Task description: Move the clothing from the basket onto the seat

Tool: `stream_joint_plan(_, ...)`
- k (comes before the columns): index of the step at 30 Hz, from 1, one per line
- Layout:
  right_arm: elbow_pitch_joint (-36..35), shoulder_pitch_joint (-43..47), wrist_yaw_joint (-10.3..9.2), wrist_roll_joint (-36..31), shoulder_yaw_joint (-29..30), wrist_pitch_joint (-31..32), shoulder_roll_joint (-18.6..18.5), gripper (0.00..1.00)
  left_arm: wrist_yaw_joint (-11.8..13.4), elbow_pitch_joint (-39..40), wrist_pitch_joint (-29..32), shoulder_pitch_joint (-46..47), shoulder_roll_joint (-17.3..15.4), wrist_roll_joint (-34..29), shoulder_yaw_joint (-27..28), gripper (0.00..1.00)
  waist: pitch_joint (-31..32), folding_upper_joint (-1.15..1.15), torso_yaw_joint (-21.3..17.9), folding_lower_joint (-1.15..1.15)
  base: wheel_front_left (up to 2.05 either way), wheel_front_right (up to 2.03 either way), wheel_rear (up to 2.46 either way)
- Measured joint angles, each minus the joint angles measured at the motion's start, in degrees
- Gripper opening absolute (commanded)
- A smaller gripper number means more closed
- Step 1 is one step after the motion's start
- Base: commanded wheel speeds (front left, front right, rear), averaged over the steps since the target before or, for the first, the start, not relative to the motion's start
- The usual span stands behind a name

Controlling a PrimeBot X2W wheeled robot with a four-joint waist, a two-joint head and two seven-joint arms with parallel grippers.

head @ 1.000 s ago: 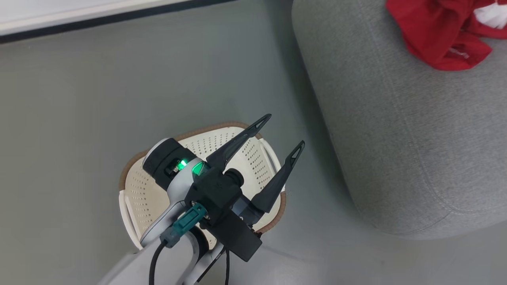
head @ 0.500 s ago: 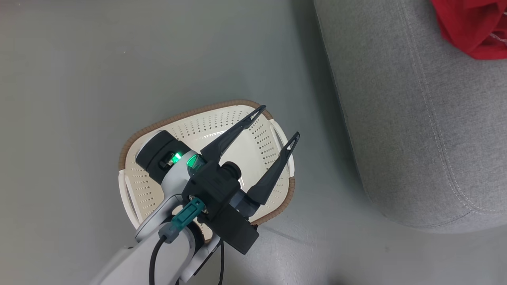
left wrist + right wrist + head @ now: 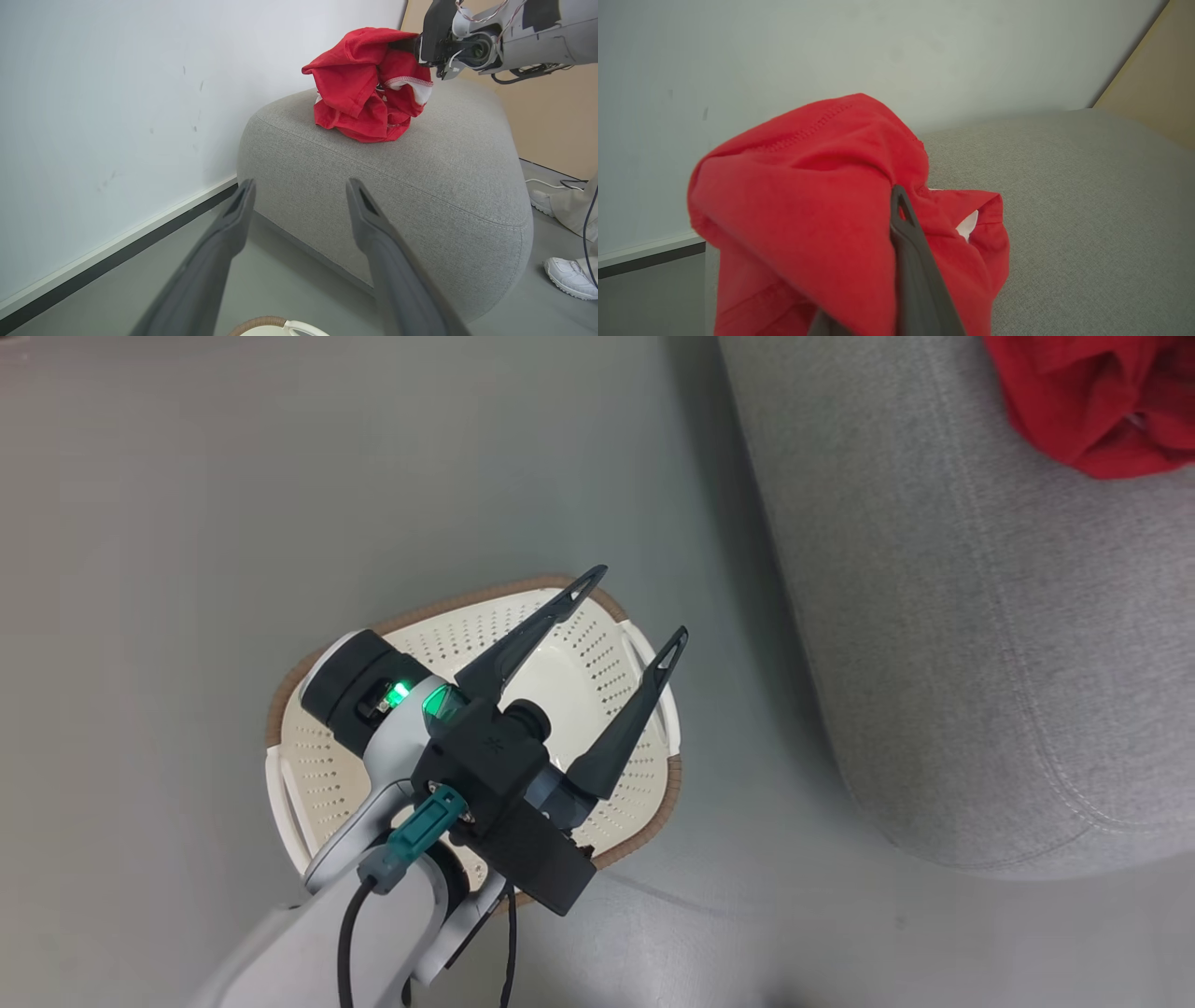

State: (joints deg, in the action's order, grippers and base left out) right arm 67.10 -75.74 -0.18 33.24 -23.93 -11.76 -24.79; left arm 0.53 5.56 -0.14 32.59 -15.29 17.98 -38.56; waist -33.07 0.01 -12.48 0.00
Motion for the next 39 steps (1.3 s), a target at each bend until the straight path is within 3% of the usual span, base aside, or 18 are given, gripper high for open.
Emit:
stream_joint_plan(8, 0.7, 1.0, 3.05, -0.7, -1.8, -1.0, 2.5, 1.00, 0.0, -1.6, -1.0, -0.1, -0.1, 0.2, 0.3, 1.00, 1.8, 0.00, -2.1, 0.00, 0.00, 0.00, 0.00)
stream_joint_plan(22, 1.5, 8.2, 5.77, -2.1, -5.3, -2.0, 7.5, 1.00, 0.0, -5.0, -4.1, -4.5, -1.2, 3.0, 2.3, 1.00, 8.3, 0.00, -6.0, -0.01, 0.00, 0.00, 0.00)
stream_joint_plan(31, 0.1, 12.1, 6.54, -3.9, -7.4, -2.5, 8.1, 1.00, 1.0, -7.5, -7.1, -9.2, -0.6, 5.6, 3.4, 1.00, 15.0, -0.02, -7.4, -0.01, 0.00, 0.00, 0.00)
stream_joint_plan(39, -2.2, 17.2, 6.99, -4.2, -8.5, -2.5, 8.2, 1.00, 2.8, -9.0, -9.8, -13.6, 0.1, 7.8, 6.3, 1.00, 21.3, -0.02, -6.3, -0.02, 0.00, 0.00, 0.00)
